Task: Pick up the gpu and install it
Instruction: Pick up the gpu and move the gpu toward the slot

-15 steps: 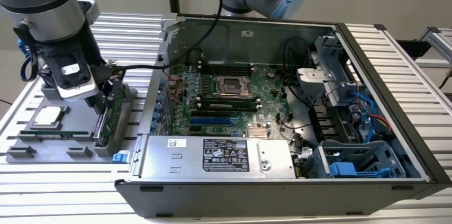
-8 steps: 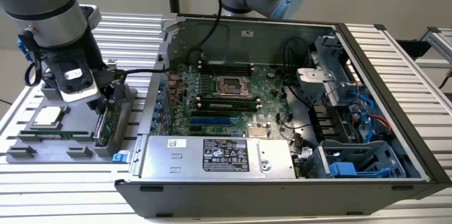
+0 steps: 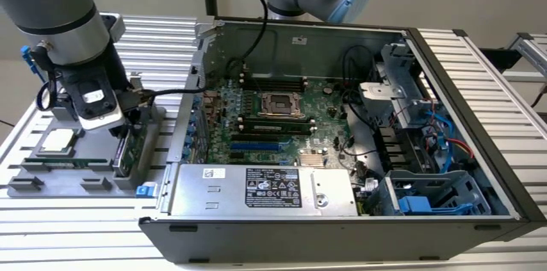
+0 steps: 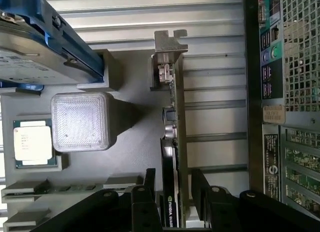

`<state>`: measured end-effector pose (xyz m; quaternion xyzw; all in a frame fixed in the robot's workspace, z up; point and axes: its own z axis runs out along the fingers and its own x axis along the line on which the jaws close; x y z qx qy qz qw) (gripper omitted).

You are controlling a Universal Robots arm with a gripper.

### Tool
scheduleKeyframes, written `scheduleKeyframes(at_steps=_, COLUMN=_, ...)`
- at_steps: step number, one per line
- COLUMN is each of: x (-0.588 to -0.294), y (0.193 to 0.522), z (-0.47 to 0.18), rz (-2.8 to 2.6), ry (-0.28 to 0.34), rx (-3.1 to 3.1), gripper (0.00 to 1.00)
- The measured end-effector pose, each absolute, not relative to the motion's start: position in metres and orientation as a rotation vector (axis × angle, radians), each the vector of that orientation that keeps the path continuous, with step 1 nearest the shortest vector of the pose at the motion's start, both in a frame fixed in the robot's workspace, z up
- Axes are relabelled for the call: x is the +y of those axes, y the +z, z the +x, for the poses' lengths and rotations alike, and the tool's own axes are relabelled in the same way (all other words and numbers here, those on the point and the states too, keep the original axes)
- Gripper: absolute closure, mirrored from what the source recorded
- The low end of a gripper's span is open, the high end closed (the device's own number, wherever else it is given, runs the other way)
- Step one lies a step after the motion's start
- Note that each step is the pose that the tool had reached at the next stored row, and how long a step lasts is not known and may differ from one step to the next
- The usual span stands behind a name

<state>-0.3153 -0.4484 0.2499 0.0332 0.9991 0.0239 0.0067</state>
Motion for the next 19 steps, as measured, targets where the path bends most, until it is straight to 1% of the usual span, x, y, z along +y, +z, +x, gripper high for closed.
scheduleKeyframes(at_steps=8, x=-0.448, y=0.239, z=-0.316, rz=0.104, ry=0.075, rx=3.125, gripper=0.0)
scheduleKeyframes(at_steps=19, x=-0.448, y=0.233, z=-0.317, rz=0.104, ry=0.075, rx=3.124, gripper=0.0)
